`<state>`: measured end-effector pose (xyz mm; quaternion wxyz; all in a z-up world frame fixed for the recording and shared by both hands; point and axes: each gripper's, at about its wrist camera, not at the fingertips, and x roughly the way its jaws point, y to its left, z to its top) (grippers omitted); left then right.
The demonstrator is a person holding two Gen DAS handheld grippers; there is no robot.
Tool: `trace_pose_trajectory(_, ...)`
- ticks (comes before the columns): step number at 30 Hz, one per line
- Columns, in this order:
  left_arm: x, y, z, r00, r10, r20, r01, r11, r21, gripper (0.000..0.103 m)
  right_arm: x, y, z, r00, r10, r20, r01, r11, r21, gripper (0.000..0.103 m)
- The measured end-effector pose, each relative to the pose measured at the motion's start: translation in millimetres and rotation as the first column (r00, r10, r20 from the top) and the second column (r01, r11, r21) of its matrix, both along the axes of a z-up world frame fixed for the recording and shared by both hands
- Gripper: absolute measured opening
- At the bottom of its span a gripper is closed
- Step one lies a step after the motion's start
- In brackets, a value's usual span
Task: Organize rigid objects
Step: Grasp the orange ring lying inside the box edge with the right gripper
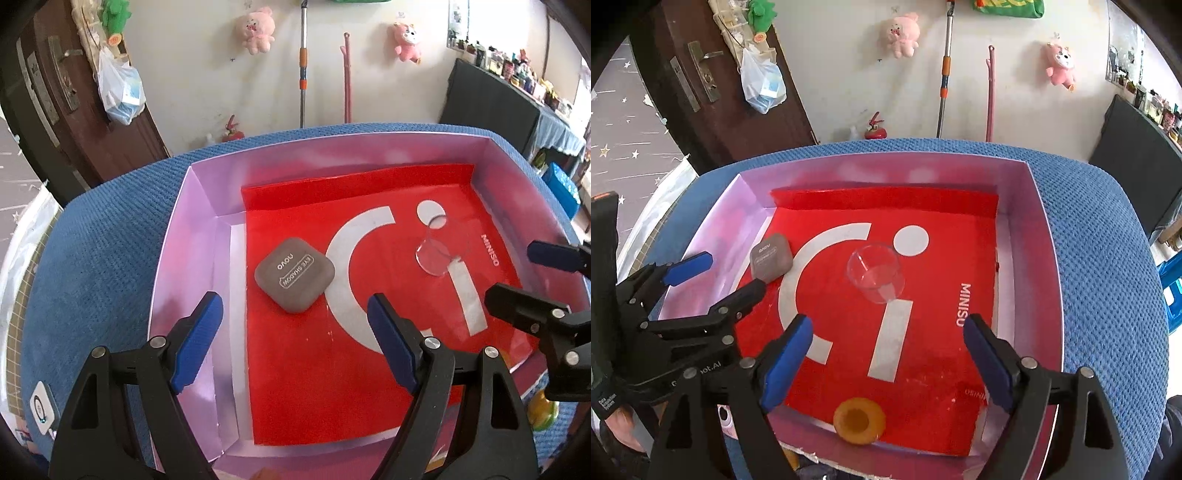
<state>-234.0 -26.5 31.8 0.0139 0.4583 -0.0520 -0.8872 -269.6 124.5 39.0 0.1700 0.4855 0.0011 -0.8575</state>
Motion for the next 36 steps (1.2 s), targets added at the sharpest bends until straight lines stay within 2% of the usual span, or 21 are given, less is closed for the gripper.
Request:
trace_pose_trajectory(2, 4.9, 1.8, 0.6, 1.0, -0.006, -0.007, 0.006, 1.0, -0.01, 0.087, 3.2, 1.1, -0.4, 1.0, 0.004, 0.003, -0.004, 1.0, -0.001, 0.09)
trace_pose_trajectory(4, 10.3, 1.9, 2.5, 1.0, -0.01, -0.016, 0.01, 1.0, -0.005, 0.088, 6.1, 2.1, -0.7, 1.0, 0.006, 0.009, -0.006, 1.0, 0.0, 0.09)
trace_pose_trajectory(14, 31.2, -4.6, 7.9, 1.0, -0.01, -0.027, 0.01, 1.0, 0.001, 0.09, 24.4, 3.0, -7.5, 0.997, 0.037, 0.063, -0.038, 0.999, 0.022, 0.09)
trace_pose_trajectory(20, 44.5, -9.8, 11.4, 0.999, -0.005, -0.033, 0.006, 1.0, 0.026, 0.09, 35.7, -4.5, -9.5, 0.997, 0.044, 0.058, -0.048, 0.996, 0.07, 0.082)
trace_pose_trajectory(22, 49.3, -12.2, 13.5, 0.999, 0.001, -0.036, 0.0, 0.999, 0.038, 0.09, 38.6, -4.7, -8.3, 0.996, 0.051, 0.069, -0.056, 0.996, 0.07, 0.069)
trace_pose_trajectory(24, 51.8, -13.3, 15.3, 0.999, 0.004, -0.04, -0.003, 0.999, 0.043, 0.09, 41.0, -4.5, -8.5, 0.993, 0.061, 0.103, -0.065, 0.997, 0.041, 0.065)
trace_pose_trajectory(32, 65.3, -11.5, 17.2, 0.999, -0.008, -0.045, 0.01, 0.998, 0.054, 0.09, 51.0, -12.0, -12.5, 0.988, 0.071, 0.139, -0.08, 0.995, 0.06, 0.064)
trace_pose_trajectory(35, 72.7, -11.3, 16.4, 0.999, -0.014, -0.043, 0.017, 0.998, 0.068, 0.09, 50.2, -14.7, -17.8, 0.983, 0.07, 0.172, -0.079, 0.996, 0.046, 0.058)
trace_pose_trajectory(36, 75.2, -11.7, 16.5, 0.999, -0.012, -0.046, 0.015, 0.998, 0.068, 0.09, 49.5, -16.5, -20.8, 0.98, 0.071, 0.187, -0.08, 0.996, 0.041, 0.053)
